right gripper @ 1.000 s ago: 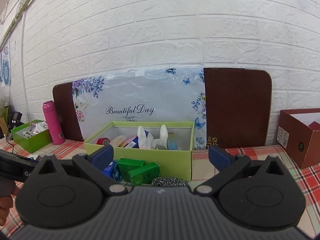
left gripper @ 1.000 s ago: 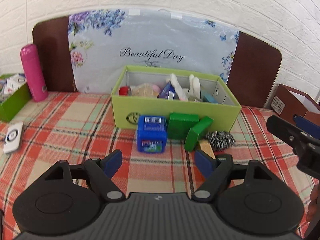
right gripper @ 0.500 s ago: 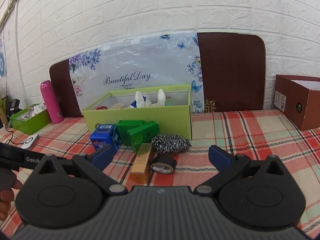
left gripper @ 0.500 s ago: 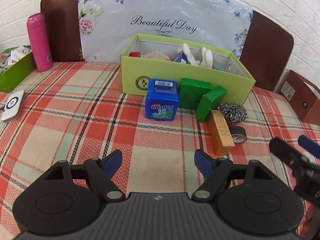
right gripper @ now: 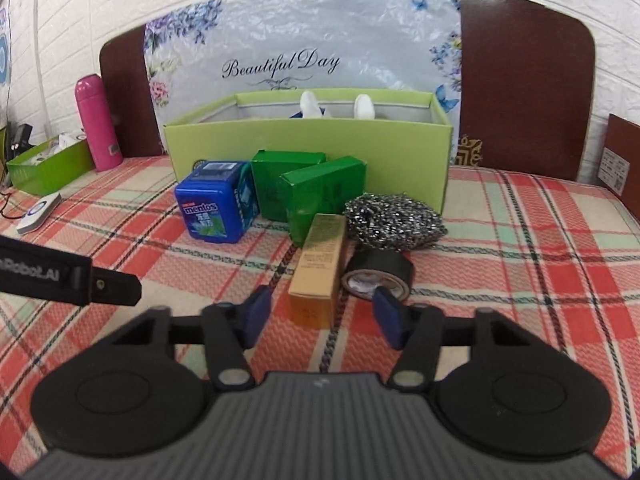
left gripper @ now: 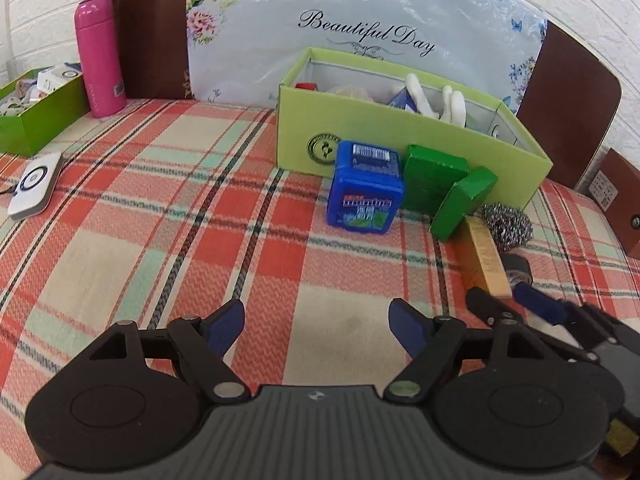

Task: Organize objects
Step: 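Grasp the tan box with the right gripper while the left gripper grasps the blue mentos box, then lift the mentos box and tan box over the green box and release them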

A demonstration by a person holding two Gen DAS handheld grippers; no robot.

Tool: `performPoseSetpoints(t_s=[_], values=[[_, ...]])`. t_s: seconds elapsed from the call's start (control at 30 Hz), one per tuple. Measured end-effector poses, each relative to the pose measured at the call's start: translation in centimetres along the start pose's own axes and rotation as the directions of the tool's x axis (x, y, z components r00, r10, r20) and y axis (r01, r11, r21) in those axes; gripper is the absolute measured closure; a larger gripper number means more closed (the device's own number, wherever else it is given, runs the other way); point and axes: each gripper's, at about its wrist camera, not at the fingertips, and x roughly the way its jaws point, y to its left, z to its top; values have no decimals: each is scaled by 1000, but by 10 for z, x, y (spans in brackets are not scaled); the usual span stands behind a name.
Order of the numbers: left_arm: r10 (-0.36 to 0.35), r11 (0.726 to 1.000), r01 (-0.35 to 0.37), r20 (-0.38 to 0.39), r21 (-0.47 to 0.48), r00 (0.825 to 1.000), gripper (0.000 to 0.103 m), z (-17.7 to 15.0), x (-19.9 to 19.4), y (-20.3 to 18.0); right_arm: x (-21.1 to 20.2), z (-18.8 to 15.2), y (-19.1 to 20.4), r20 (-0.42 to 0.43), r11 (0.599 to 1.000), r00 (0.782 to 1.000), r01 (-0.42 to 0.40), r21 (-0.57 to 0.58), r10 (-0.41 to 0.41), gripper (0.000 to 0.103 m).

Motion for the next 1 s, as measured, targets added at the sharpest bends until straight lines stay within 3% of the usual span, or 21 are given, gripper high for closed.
performPoseSetpoints(t_s=[0.03, 0.07, 0.5, 0.57, 0.73, 0.9, 1.0], values=[[0, 1000, 0, 7, 2, 1000, 21, 4, 2, -2, 3, 1, 0, -10, 1000, 1000, -8, 1, 8, 76], [3, 1000, -3, 13, 2, 1000, 21, 9, 6, -4, 2, 0, 0, -16, 1000, 1000, -13, 4, 13, 78], [9, 999, -11, 58, 46, 998, 21, 64, 74, -33, -42, -20, -6, -51, 996, 995, -88, 23, 89, 79], [-31, 998, 28, 47, 64, 998, 43, 65, 79, -30, -47, -22, -6, -56, 995, 994, -96, 26, 97, 79], [-78, 994, 76, 27, 74, 997, 44, 48, 56, -15, -62, -30, -6, -85, 991, 987, -131, 25, 133, 79], [-55, 984, 59, -30, 170, 998, 44, 4, 12, -10, -81, -42, -10, -115, 986, 980, -162, 36, 165, 79], [-73, 984, 79, -45, 158, 996, 43, -24, -12, -4, -91, -48, -11, -123, 986, 979, -162, 35, 165, 79]])
